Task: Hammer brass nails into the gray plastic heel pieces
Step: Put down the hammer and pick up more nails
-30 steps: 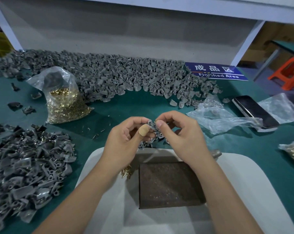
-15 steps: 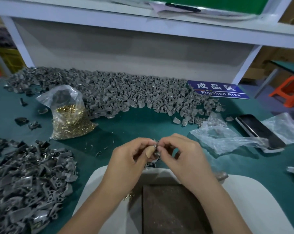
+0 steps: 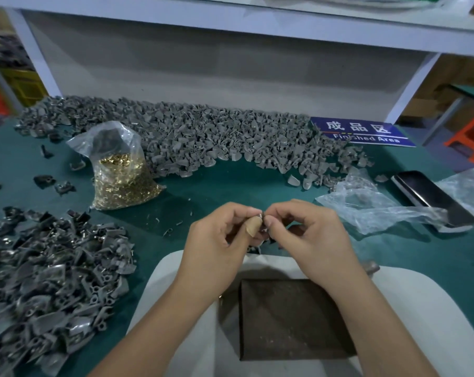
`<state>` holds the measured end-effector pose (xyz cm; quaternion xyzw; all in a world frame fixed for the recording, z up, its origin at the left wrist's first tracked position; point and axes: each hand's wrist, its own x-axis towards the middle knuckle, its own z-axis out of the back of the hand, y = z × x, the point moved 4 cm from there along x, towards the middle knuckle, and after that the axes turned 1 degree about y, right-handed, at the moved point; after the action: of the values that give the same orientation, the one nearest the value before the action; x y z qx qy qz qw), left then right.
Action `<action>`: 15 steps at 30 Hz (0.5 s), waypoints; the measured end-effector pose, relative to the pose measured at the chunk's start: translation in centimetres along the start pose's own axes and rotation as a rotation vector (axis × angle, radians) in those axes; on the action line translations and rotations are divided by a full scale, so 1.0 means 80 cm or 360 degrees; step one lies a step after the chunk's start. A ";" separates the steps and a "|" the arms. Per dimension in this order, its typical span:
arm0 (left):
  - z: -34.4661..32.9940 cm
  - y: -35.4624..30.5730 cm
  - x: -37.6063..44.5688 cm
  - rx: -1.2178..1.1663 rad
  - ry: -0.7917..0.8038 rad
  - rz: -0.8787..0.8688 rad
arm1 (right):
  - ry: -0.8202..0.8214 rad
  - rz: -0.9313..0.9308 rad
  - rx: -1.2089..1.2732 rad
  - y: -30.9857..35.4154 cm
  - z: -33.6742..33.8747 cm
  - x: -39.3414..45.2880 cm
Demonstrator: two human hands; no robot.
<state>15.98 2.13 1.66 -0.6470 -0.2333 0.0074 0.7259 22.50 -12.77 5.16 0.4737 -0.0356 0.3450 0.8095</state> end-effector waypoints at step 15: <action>0.002 -0.011 -0.007 0.0202 0.0035 -0.0139 | 0.0013 0.0034 -0.0079 0.002 -0.002 -0.006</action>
<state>15.16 1.99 2.34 -0.5888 -0.2524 -0.0166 0.7677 21.98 -12.85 4.96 0.4516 -0.0460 0.3544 0.8175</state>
